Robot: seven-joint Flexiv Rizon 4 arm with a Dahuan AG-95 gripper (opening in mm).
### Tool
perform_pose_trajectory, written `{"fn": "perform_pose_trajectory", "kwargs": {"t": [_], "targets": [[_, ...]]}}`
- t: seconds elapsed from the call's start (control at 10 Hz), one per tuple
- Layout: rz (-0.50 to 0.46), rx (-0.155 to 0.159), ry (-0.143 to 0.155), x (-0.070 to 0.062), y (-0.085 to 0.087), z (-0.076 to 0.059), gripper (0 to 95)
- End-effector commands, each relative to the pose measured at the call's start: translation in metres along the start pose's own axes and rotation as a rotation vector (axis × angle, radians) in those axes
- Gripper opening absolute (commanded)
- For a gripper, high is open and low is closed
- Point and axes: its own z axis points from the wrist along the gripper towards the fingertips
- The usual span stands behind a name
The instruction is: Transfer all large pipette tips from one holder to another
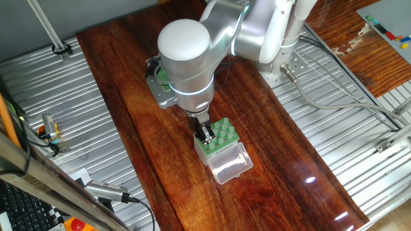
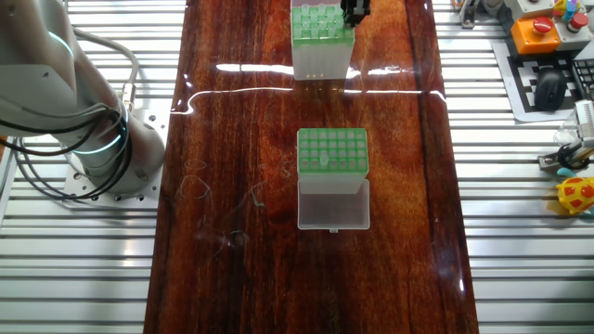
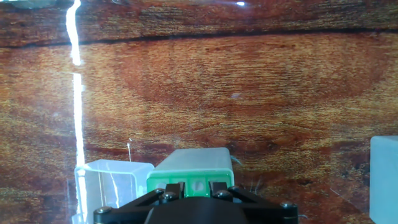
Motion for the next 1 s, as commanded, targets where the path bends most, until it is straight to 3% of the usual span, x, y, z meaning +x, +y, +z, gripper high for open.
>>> {"fn": "perform_pose_trajectory", "kwargs": {"t": [0.1, 1.0], "targets": [[0.001, -0.001, 0.002, 0.0001, 0.0001, -0.0001, 19.0], [-0.004, 0.003, 0.011, 0.0064, -0.0021, 0.0050, 19.0]]}}
